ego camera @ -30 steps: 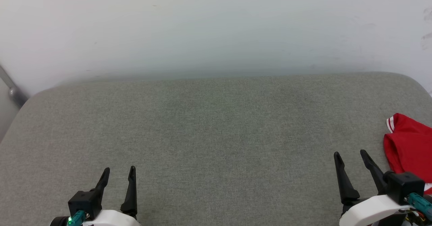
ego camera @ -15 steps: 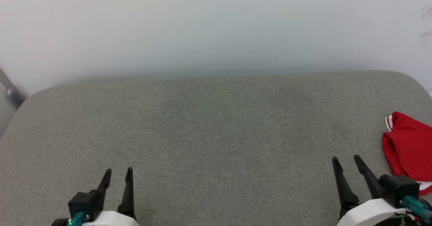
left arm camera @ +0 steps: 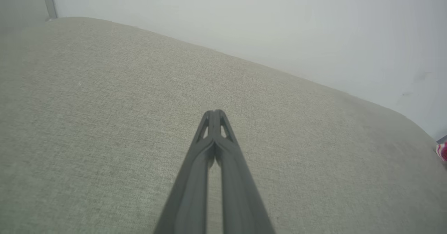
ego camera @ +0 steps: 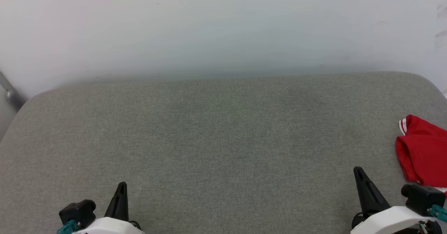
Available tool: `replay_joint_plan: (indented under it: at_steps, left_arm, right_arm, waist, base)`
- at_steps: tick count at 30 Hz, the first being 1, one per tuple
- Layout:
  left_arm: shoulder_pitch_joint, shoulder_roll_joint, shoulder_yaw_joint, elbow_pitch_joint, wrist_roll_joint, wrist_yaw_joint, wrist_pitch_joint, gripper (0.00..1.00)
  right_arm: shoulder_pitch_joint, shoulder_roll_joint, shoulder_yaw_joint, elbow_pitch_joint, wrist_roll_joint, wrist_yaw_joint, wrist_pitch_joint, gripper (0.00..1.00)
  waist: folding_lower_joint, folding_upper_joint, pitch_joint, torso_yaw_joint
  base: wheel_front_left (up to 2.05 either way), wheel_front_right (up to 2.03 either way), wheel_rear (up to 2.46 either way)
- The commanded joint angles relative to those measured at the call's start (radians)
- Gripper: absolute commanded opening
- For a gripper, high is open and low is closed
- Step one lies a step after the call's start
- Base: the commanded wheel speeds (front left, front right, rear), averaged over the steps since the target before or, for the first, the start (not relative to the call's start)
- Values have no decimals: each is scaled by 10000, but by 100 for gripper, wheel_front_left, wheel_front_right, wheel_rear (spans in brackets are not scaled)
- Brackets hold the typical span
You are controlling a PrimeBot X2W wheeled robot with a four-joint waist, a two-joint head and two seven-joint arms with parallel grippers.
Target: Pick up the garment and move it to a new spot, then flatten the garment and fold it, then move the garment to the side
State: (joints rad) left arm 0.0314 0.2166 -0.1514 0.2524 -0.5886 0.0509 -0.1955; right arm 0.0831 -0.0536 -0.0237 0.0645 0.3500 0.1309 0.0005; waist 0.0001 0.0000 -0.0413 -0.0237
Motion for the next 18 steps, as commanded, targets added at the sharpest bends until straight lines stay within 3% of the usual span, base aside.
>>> replay_joint_plan:
  at_steps: [1, 18]
  left_arm:
    - [-330, 13, 165, -150, -389, -108, 90, 0]
    - [-600, -374, 743, -148, -2676, -511, 782, 0]
  right_arm:
    - [-328, -51, -43, -76, 511, 1, 15, 0]
    - [-719, -90, -177, 351, 3377, 1, 222, 0]
  waist:
    - [0, 0, 6, 4]
    - [0, 0, 73, 39]
  base:
    - [0, 0, 0]
    - [0, 0, 0]
